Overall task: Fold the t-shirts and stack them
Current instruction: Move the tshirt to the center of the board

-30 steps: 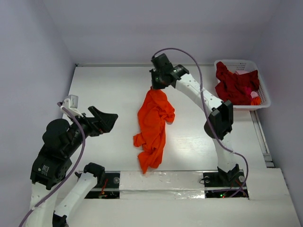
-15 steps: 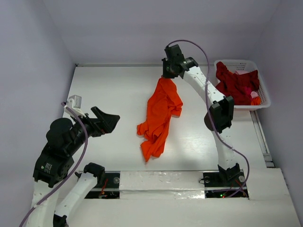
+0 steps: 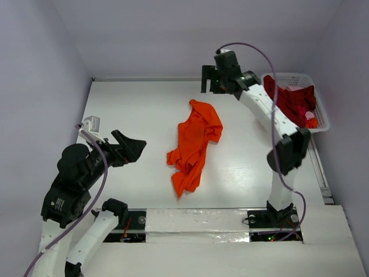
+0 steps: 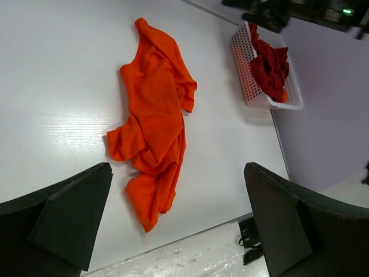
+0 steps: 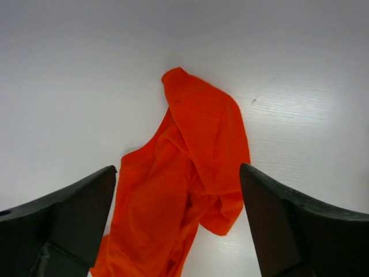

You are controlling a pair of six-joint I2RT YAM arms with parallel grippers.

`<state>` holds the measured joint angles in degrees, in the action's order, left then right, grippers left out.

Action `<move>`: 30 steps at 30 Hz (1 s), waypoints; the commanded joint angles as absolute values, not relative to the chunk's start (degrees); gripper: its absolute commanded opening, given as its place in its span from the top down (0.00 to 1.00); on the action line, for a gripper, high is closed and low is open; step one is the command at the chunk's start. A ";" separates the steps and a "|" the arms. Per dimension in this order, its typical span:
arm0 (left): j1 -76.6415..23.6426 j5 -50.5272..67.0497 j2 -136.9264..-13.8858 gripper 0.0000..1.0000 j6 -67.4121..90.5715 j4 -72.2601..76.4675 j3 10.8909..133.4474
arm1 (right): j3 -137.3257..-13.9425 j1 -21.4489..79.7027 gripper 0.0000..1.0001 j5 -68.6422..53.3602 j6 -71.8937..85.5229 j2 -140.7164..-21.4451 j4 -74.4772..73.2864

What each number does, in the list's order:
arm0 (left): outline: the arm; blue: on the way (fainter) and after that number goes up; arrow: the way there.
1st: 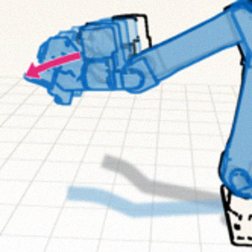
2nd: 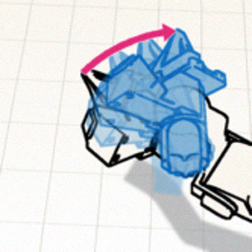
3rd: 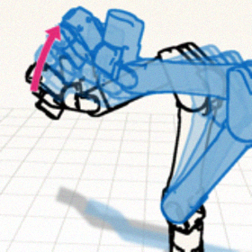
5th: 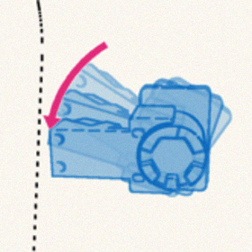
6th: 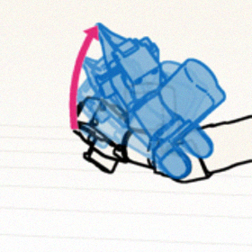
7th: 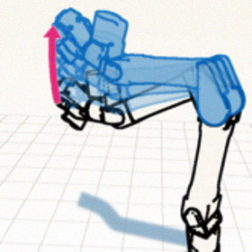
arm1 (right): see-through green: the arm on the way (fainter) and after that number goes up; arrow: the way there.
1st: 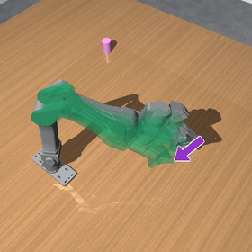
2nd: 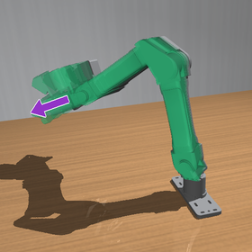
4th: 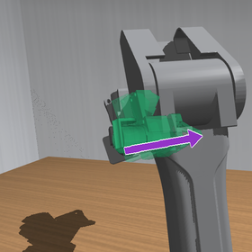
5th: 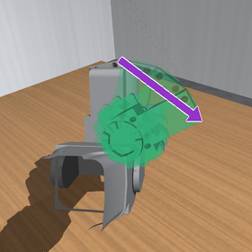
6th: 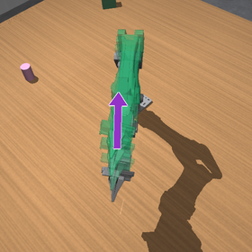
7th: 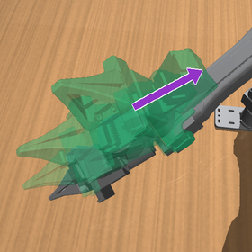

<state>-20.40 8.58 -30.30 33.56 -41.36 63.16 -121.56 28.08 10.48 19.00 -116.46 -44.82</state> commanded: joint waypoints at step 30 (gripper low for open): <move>-20.39 7.73 -31.99 0.01 32.52 -38.58 64.33 | -67.32 35.42 0.50 19.15 28.56 -98.09 -19.77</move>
<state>-20.43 7.90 -32.12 33.28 -39.42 61.39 -67.64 34.98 15.66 26.55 -97.60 -22.33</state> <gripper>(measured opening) 0.990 0.495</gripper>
